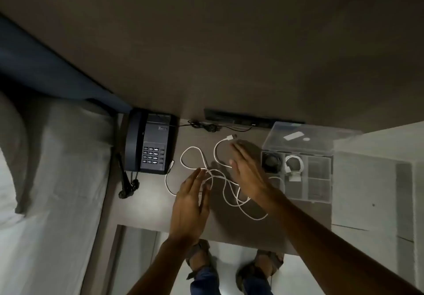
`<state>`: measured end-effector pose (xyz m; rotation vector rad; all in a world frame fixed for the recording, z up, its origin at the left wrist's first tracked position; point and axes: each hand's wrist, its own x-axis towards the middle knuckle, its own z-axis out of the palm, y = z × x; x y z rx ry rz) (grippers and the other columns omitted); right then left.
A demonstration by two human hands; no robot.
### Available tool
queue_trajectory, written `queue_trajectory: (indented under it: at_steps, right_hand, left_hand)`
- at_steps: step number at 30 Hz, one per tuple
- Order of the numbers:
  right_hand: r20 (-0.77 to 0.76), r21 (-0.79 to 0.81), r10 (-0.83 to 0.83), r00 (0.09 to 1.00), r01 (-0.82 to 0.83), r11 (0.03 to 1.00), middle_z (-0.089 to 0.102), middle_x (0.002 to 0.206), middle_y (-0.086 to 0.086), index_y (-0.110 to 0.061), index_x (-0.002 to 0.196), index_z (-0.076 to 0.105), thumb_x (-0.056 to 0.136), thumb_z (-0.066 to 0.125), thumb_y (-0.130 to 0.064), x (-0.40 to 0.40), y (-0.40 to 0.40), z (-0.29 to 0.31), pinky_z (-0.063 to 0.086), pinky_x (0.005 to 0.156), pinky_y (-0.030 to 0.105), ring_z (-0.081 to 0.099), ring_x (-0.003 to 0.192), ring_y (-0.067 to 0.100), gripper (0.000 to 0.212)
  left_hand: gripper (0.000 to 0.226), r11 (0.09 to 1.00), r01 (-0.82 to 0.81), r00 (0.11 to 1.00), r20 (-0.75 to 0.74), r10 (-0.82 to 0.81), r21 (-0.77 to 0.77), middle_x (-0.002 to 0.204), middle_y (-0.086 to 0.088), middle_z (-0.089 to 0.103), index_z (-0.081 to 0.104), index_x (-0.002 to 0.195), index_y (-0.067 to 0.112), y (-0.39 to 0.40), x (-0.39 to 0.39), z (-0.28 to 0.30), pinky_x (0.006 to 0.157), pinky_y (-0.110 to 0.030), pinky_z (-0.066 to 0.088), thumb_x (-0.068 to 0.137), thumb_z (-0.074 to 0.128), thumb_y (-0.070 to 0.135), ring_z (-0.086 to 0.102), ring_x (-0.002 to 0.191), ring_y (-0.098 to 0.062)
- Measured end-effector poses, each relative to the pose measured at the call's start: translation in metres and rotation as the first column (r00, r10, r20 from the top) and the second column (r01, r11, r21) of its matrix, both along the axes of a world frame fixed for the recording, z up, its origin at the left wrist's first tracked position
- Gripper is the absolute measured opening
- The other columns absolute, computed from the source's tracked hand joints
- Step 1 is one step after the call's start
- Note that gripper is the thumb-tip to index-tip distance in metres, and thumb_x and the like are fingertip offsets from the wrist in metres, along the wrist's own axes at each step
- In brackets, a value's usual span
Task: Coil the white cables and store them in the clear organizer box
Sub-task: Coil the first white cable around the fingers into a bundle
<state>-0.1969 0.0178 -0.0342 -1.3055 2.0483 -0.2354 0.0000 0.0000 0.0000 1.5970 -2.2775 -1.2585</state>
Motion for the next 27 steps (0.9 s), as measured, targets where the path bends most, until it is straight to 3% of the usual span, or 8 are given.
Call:
queue_trajectory:
  at_steps: [3,7,12,15,19,21,24,27]
  right_hand:
    - [-0.187,-0.021,0.096,0.978,-0.102,0.995,0.016,0.178,0.003,-0.014,0.168,0.020,0.107,0.058,-0.015,-0.008,-0.029,-0.025,0.007,0.131,0.030,0.014,0.164,0.021,0.072]
    - [-0.249,0.026,0.205,0.947,-0.205,0.978,0.013,0.178,-0.001,-0.017,0.168,0.021,0.094,0.057,0.013,-0.017,-0.051,-0.041,0.012,0.131,0.032,0.014,0.163,0.021,0.088]
    - [-0.375,-0.009,0.162,0.913,-0.178,0.984,0.049,0.155,0.003,-0.021,0.148,0.055,0.100,0.061,-0.002,-0.020,-0.053,-0.054,0.040,0.116,0.035,0.048,0.142,0.024,0.052]
    - [-0.402,0.062,0.160,0.901,-0.148,0.987,0.057,0.144,0.003,-0.021,0.139,0.059,0.098,0.071,-0.012,-0.021,-0.053,-0.053,0.048,0.110,0.038,0.054,0.133,0.025,0.044]
    - [-0.401,0.159,0.200,0.894,-0.147,0.976,0.053,0.144,0.007,-0.019,0.140,0.055,0.097,0.073,-0.020,-0.022,-0.050,-0.048,0.046,0.111,0.044,0.049,0.134,0.030,0.046]
    - [-0.322,0.199,0.248,0.914,-0.191,0.961,0.048,0.146,0.013,-0.012,0.139,0.057,0.101,0.067,-0.011,-0.026,-0.048,-0.038,0.044,0.109,0.038,0.048,0.132,0.027,0.040]
    - [-0.140,0.134,0.154,0.978,-0.135,0.982,0.055,0.134,0.018,-0.003,0.126,0.062,0.107,0.053,-0.006,-0.031,-0.041,-0.013,0.046,0.091,0.031,0.058,0.114,0.027,0.021]
    - [0.042,0.064,-0.005,0.999,0.002,0.998,0.065,0.116,0.003,-0.022,0.120,0.062,0.110,0.054,-0.021,-0.033,-0.028,0.030,0.051,0.074,0.024,0.064,0.096,0.013,0.013]
  left_hand:
    - [0.046,1.000,-0.003,0.999,-0.040,0.002,-0.020,0.158,0.003,0.050,0.047,0.153,0.029,-0.007,0.002,-0.015,0.117,-0.036,0.046,0.108,0.050,0.031,0.048,0.145,-0.016]
    - [0.041,1.000,-0.006,0.997,-0.074,0.005,-0.022,0.152,0.005,0.055,0.053,0.149,0.028,-0.010,0.001,-0.031,0.112,-0.029,0.049,0.108,0.050,0.032,0.053,0.139,-0.012]
    - [0.029,0.996,-0.040,0.989,-0.141,0.050,0.076,0.135,0.010,0.064,0.062,0.136,0.031,-0.013,-0.002,-0.049,0.087,0.002,0.046,0.108,0.053,0.032,0.065,0.115,-0.003]
    - [0.027,0.995,-0.042,0.988,-0.144,0.055,0.091,0.131,0.011,0.065,0.063,0.133,0.032,-0.012,-0.004,-0.056,0.080,0.006,0.045,0.107,0.056,0.029,0.064,0.106,0.005]
    - [0.027,0.998,-0.022,0.988,-0.150,0.030,0.056,0.128,0.015,0.065,0.059,0.128,0.042,-0.016,-0.008,-0.054,0.087,0.000,0.048,0.106,0.059,0.026,0.063,0.109,0.008]
    - [0.031,0.999,-0.019,0.986,-0.165,0.027,0.051,0.128,0.016,0.064,0.057,0.129,0.044,-0.021,-0.012,-0.048,0.095,-0.015,0.056,0.106,0.059,0.023,0.063,0.113,0.003]
    - [0.040,0.993,-0.035,0.983,-0.177,0.054,0.109,0.145,0.012,0.053,0.050,0.145,0.036,-0.029,-0.022,-0.032,0.108,-0.037,0.056,0.107,0.057,0.026,0.058,0.129,-0.006]
    - [0.071,0.976,-0.030,0.985,-0.159,0.066,0.217,0.165,0.008,0.032,0.023,0.165,0.026,-0.038,-0.035,-0.007,0.120,-0.039,0.042,0.105,0.060,0.026,0.035,0.149,-0.010]
